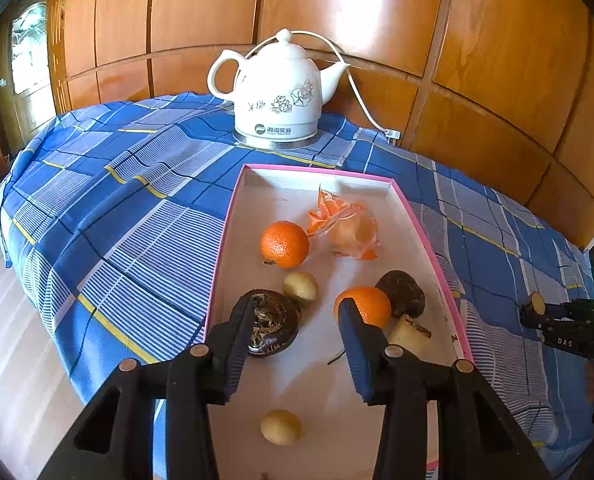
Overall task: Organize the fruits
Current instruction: 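Withdraw the open left gripper from the fruits in the tray, then carry the cut round slice into the tray and release it with the right gripper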
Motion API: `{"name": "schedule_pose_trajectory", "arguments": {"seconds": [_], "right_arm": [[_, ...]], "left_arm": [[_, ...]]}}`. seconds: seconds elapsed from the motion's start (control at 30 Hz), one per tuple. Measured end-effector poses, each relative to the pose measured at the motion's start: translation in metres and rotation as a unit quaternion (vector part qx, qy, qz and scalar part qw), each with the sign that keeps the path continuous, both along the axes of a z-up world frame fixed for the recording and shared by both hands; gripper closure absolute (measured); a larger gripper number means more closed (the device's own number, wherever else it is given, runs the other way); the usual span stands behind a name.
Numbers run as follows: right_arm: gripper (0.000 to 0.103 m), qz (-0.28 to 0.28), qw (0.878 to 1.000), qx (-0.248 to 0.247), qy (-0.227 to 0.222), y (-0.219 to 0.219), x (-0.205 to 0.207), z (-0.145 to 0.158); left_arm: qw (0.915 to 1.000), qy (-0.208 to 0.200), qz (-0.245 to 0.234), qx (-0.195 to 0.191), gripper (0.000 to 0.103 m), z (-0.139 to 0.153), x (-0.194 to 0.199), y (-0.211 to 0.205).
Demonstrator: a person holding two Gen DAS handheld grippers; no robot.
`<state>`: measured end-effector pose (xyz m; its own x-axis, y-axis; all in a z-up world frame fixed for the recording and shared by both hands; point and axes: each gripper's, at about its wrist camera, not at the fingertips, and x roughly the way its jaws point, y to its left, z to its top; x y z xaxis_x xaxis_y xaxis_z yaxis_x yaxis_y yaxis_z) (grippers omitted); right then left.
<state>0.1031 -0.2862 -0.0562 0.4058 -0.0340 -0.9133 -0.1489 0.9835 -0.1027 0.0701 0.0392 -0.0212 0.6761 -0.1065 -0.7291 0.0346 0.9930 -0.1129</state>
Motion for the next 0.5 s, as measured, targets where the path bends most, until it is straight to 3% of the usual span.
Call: {"name": "schedule_pose_trajectory", "arguments": {"seconds": [0.37,0.5], "right_arm": [[0.068,0.002,1.0,-0.01,0.002,0.0,0.001,0.001],[0.068,-0.002,1.0,0.013,0.001,0.005,0.004,0.012]], "left_arm": [[1.0,0.0,0.0,0.004,0.049,0.0,-0.002,0.003],[0.9999,-0.005,0.006,0.007,0.037,0.002,-0.002,0.008]]}}
